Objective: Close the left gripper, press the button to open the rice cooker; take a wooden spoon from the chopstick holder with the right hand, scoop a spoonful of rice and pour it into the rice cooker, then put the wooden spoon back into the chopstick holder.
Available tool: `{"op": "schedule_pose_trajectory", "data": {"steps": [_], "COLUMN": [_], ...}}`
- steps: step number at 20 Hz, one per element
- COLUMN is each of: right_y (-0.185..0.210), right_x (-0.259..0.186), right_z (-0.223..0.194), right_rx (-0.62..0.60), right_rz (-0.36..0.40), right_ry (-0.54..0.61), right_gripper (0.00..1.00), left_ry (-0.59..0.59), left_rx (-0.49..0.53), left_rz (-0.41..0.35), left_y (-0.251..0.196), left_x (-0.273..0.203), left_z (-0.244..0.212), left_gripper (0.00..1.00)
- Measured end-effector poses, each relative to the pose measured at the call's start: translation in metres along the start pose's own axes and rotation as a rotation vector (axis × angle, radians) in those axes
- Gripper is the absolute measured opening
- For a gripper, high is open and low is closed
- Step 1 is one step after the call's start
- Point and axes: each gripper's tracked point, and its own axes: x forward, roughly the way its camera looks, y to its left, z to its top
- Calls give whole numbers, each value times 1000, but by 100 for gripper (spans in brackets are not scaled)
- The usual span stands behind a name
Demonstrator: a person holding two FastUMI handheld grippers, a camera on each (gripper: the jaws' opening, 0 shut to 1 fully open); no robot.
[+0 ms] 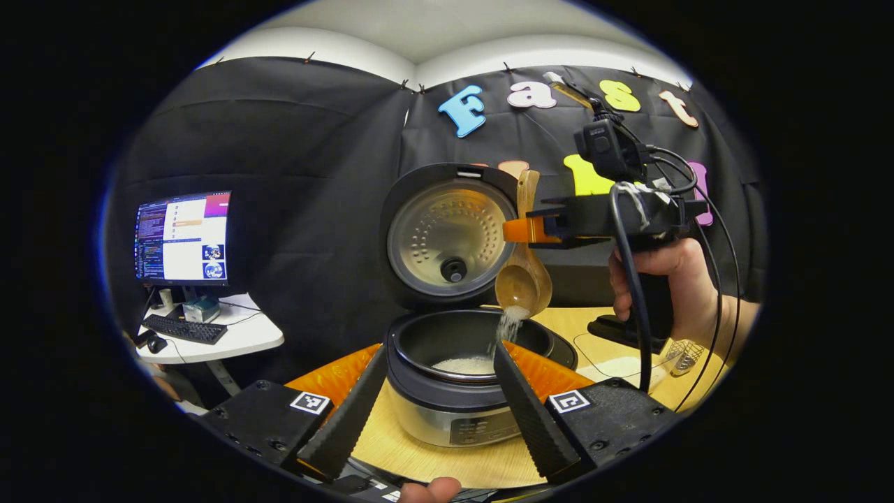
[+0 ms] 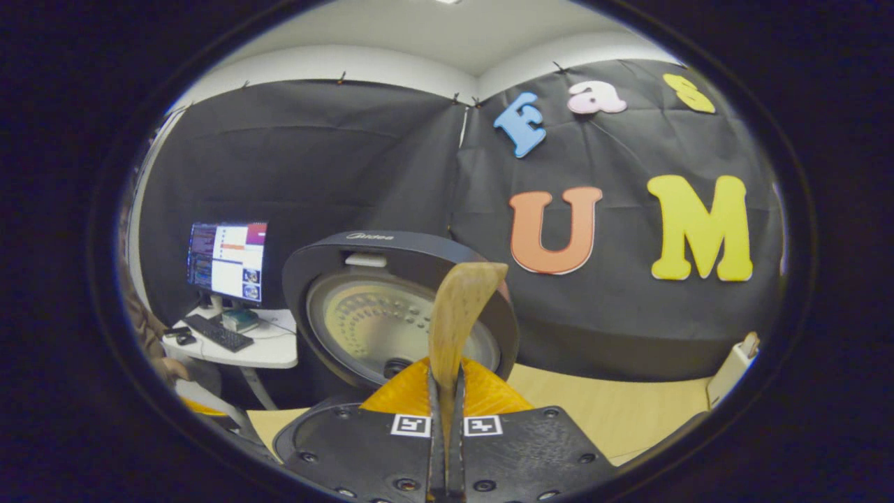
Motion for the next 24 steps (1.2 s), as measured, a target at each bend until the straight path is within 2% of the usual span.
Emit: {"op": "schedule_pose_trajectory", "data": {"steps": [4,10,13,14,15,19,20,21,22,24], "right_y": [8,5,1,-2,-3,-13,-17,-23,-31,-60], "right_x": [-4,-3,-3,-3,-4,-10,-11,-15,-21,-42], "right_z": [5,5,3,3,6,9,11,16,20,27], "right_rx": [-93,-69,-2,25,53,170,200,228,255,296], "right_rz": [-20,-5,17,26,38,80,80,75,63,23], "right_ry": [-21,-5,12,14,12,7,9,7,-1,-33], "right_gripper": [3,2,2,2,2,5,2,2,1,2], "left_ry": [2,-8,-20,-25,-32,-49,-53,-56,-57,-58], "left_rx": [-15,-24,-36,-44,-50,-52,-55,-58,-61,-62], "left_rz": [10,0,-19,-29,-38,-61,-68,-78,-87,-105], "left_y": [6,3,-3,-6,-9,-20,-25,-30,-36,-47], "left_x": [-2,-3,-5,-6,-8,-11,-12,-12,-13,-13], "left_z": [1,4,8,10,13,20,21,23,24,26], "left_gripper": [98,98,98,89,98,98,89,89,98,98]}}
